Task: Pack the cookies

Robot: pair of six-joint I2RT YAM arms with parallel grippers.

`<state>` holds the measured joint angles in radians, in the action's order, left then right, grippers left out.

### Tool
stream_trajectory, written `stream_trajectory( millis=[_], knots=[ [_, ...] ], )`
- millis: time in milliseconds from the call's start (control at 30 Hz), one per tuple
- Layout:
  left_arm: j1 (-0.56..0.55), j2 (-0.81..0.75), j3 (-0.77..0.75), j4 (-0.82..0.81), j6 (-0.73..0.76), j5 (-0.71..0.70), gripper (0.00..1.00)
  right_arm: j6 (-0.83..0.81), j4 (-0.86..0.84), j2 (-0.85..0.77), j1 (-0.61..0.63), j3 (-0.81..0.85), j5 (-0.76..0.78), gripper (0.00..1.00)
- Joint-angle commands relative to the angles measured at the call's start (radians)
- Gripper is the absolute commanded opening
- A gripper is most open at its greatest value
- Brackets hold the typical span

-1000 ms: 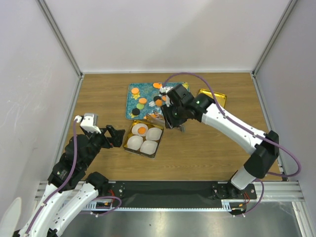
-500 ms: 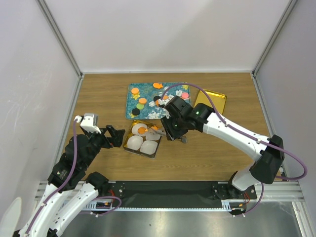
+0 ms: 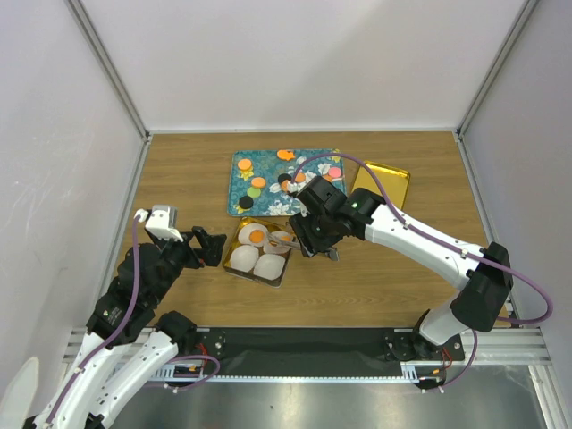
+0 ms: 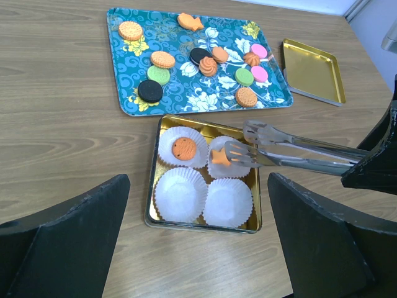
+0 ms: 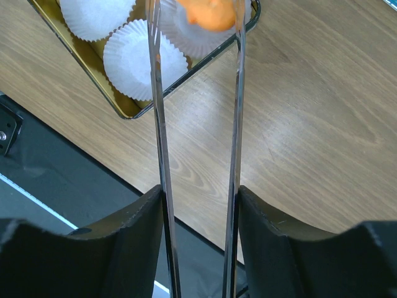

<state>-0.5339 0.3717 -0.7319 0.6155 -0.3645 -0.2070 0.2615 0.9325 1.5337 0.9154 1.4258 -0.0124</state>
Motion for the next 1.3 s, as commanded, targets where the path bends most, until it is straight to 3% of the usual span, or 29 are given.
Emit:
stream_trajectory(
  millis=[0, 267, 633, 1267],
  knots=[
    [0.003, 0.001, 0.005, -0.023, 0.013, -0.009, 1.0, -0.002, -0.023, -0.001, 0.005, 0.015, 0.008, 0.55],
    [0.003, -0.001, 0.005, -0.023, 0.013, -0.009, 1.0, 0.001, -0.014, -0.023, -0.003, 0.048, 0.046, 0.54],
    [0.003, 0.003, 0.005, -0.025, 0.013, -0.006, 1.0, -0.007, -0.044, -0.024, -0.24, 0.081, 0.08, 0.53],
    [0.003, 0.006, 0.005, -0.023, 0.013, -0.008, 1.0, -0.002, -0.103, 0.193, -0.26, 0.131, 0.123, 0.54]
  ],
)
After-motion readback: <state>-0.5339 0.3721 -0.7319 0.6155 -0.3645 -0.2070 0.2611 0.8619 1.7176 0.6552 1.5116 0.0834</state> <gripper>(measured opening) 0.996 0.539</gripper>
